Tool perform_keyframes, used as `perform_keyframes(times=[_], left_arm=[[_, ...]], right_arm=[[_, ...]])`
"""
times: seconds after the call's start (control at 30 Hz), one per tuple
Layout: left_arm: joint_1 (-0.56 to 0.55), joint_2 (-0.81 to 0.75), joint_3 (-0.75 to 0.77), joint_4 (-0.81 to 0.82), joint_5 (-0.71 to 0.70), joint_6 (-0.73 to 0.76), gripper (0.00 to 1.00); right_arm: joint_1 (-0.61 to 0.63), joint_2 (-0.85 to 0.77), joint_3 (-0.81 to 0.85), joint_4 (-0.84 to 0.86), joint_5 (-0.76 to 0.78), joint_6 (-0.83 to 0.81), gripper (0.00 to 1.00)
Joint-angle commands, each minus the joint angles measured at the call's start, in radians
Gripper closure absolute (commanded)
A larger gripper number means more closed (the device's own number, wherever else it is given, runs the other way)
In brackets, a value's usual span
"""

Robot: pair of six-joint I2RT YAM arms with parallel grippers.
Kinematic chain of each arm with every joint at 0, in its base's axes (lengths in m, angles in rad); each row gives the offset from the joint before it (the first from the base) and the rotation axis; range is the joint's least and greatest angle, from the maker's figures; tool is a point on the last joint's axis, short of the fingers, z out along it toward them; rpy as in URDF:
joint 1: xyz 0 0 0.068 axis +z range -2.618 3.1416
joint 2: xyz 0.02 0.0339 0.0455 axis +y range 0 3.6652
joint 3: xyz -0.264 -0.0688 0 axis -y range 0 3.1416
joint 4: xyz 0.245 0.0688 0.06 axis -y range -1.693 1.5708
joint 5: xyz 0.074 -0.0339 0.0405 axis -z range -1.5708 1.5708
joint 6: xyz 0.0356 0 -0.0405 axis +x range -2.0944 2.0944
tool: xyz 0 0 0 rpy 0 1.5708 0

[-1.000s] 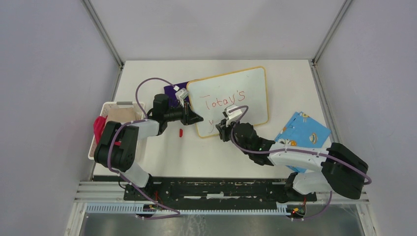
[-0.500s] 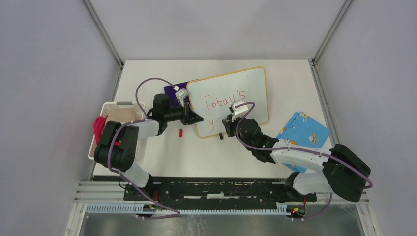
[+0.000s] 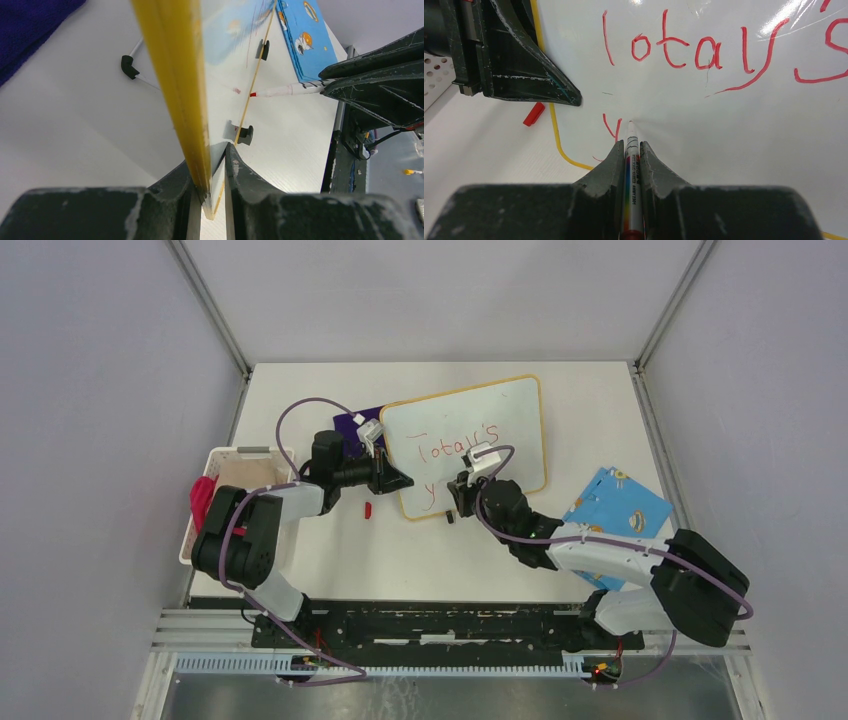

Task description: Write a sentence on the whiteboard

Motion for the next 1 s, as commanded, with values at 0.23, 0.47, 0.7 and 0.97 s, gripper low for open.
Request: perform_keyframes(times=[0.23,0.47,0.7,0.97], left_arm=[[-0.013,0.048,-0.010,-0.116,-0.173,0.110,0.98],[-0.013,0.050,-0.009,-0.116,-0.174,0.111,0.98],[-0.013,0.050,-0.010,-0.116,-0.172,0.111,0.98],[-0.013,0.050,-0.011,-0.116,-0.173,0.111,0.98]], right_arm=[[0.001,0.032,0.054,0.032,-0.006,-0.008,1.00],[0.001,0.039,0.039,0.026,-0.018,0.000,1.00],[0.000,0.017,-0.011,0.021,-0.003,0.002,1.00],[-0.001,-0.011,-0.038,0.012,0.028,-0.001,1.00]])
